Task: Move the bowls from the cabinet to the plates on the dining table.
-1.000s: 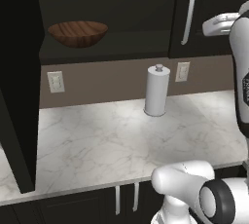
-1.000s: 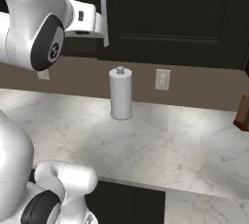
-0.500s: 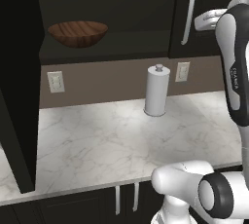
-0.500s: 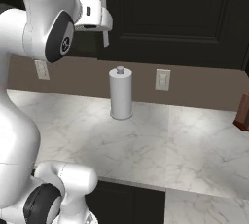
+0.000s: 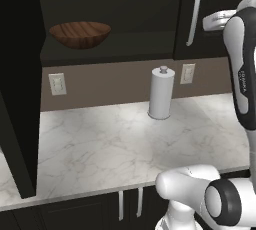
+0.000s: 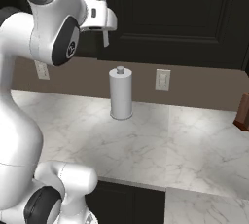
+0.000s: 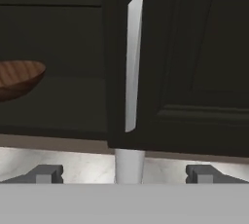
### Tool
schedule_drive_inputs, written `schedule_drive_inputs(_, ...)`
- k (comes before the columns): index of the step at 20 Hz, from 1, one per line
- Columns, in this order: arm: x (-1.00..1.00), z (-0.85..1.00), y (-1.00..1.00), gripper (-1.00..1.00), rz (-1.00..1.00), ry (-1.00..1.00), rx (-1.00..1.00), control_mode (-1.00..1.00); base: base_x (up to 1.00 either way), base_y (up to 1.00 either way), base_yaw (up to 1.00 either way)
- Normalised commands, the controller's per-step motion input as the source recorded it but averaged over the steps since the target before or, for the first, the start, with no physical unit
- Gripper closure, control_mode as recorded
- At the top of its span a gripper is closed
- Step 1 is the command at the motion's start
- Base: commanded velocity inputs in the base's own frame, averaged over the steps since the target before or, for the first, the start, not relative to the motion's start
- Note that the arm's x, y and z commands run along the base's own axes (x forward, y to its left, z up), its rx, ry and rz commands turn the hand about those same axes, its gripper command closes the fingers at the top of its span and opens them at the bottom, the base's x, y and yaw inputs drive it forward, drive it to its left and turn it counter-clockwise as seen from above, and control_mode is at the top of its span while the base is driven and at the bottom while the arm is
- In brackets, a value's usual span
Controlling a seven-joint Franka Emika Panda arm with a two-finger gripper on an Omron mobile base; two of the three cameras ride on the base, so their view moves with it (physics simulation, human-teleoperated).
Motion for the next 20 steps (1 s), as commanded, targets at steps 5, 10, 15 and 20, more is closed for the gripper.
schedule_drive_inputs(5, 0.14, 0.02, 0.00, -1.00, 0.00, -0.01, 0.00, -1.00, 0.00, 0.00, 0.00)
schedule_drive_inputs(10, 0.32, 0.00, 0.00, -1.00, 0.00, -0.02, 0.00, -1.00, 0.00, 0.00, 0.00)
schedule_drive_inputs(15, 0.35, 0.00, 0.00, -1.00, 0.00, 0.00, 0.00, -1.00, 0.00, 0.00, 0.00)
schedule_drive_inputs(20, 0.29, 0.00, 0.00, -1.00, 0.00, 0.00, 0.00, -1.00, 0.00, 0.00, 0.00)
